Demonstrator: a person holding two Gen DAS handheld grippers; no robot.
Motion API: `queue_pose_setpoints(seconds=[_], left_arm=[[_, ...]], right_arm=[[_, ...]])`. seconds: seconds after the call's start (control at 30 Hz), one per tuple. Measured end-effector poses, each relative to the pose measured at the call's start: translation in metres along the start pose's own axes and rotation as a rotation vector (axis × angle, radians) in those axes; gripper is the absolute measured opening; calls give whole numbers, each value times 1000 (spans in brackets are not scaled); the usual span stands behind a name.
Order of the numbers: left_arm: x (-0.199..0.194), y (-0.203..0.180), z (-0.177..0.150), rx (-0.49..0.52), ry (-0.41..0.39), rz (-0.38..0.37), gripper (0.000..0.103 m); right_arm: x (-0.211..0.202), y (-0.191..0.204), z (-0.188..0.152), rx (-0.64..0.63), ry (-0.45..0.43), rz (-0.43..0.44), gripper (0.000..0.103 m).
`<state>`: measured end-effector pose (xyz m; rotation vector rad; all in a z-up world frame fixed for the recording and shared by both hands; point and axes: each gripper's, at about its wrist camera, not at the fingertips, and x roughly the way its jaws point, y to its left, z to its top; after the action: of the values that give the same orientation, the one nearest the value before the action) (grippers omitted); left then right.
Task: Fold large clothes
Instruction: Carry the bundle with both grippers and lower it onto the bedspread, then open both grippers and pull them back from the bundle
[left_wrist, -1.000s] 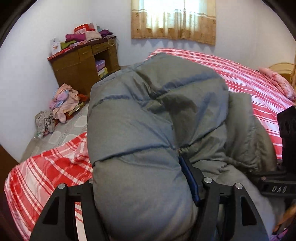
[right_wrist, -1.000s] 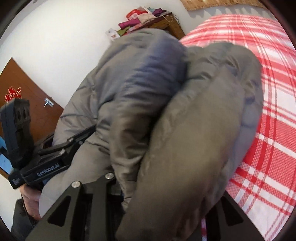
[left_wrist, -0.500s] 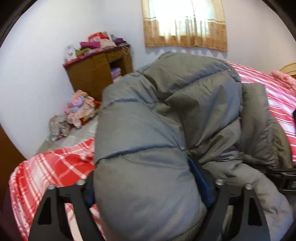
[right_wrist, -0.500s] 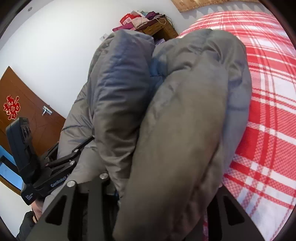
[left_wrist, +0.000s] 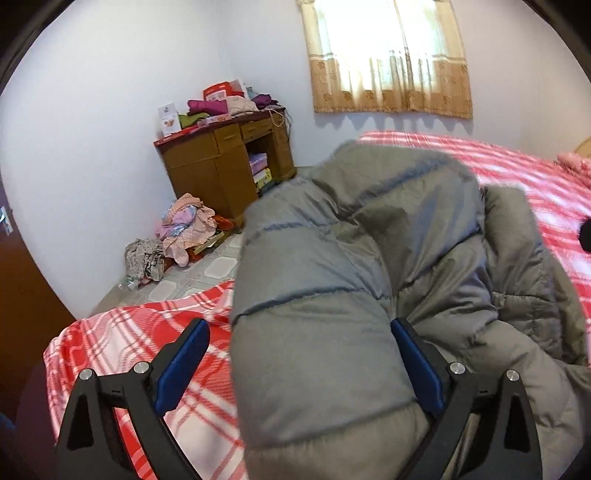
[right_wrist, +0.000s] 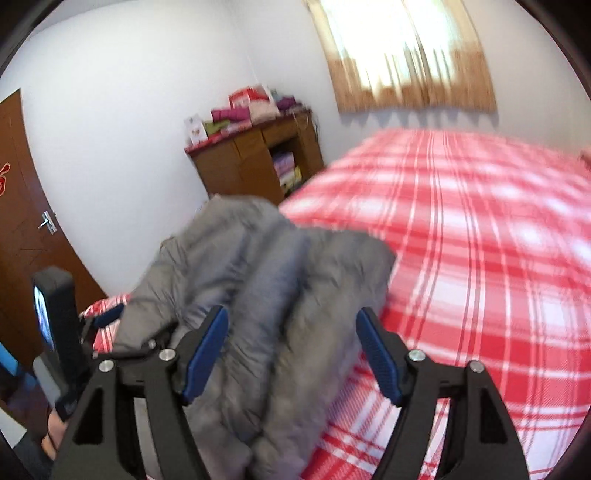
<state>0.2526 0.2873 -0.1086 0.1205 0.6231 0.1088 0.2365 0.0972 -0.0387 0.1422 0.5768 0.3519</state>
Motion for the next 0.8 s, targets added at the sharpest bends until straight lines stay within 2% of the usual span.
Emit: queue_pose_setpoints(seconds=[0.03, 0.07, 0.13, 0.23, 0.3, 0.37, 0.4, 0.57, 0.8], left_arm=[[-5, 3, 1, -12, -3, 2, 98], [-11, 6, 2, -23, -9, 0, 98], [-24, 12, 4, -50, -41, 4, 98], [-33, 22, 5, -108, -74, 6, 98], [-26, 24, 5, -120, -55, 1, 98], [-18, 24, 3, -120, -39, -10, 98], [-13, 25, 1, -132, -32, -39, 98], [2, 24, 1, -187, -14, -97, 98], [30, 13, -1, -160, 27, -146, 98]], right_arm=[[0, 11, 2, -13, -6, -30, 63], [3, 12, 4, -14, 4, -43, 63], [19, 20, 3, 2, 49, -67, 59], [48, 21, -12, 42, 120, -102, 58], [66, 16, -25, 63, 177, -128, 58], [71, 11, -34, 76, 175, -138, 58], [71, 8, -36, 81, 172, -137, 58], [83, -1, -41, 89, 181, -139, 65], [96, -2, -51, 62, 168, -167, 66]])
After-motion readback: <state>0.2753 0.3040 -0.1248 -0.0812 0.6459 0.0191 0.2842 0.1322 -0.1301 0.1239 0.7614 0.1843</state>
